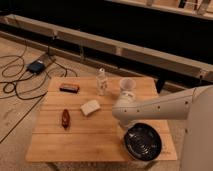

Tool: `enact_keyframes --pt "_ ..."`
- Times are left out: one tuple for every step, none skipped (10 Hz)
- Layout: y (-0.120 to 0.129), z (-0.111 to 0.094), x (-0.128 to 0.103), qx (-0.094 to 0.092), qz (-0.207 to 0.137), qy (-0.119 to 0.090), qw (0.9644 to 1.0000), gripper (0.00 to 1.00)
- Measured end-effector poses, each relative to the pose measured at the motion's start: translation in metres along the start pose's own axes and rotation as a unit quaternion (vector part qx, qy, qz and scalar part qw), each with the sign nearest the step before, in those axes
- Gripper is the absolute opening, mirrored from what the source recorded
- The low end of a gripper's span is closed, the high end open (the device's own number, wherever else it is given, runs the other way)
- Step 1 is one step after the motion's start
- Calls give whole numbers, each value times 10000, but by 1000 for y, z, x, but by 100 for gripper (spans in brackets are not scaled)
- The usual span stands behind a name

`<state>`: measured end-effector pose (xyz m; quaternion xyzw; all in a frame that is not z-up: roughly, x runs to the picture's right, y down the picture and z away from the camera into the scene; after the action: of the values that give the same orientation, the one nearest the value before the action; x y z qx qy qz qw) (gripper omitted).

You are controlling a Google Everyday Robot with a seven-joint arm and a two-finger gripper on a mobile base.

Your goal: Push the ceramic bowl across the table

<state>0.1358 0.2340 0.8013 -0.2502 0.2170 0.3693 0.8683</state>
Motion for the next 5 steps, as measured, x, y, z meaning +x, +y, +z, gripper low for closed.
enact_keyframes --pt "-2 -1 4 26 3 29 10000 80" --pt "-3 -2 7 46 10 57 10000 80" --pt "-5 -3 12 67 15 98 9999 80" --pt "-6 -4 15 79 17 128 9999 80" --pt "-7 -5 18 103 25 163 9998 80"
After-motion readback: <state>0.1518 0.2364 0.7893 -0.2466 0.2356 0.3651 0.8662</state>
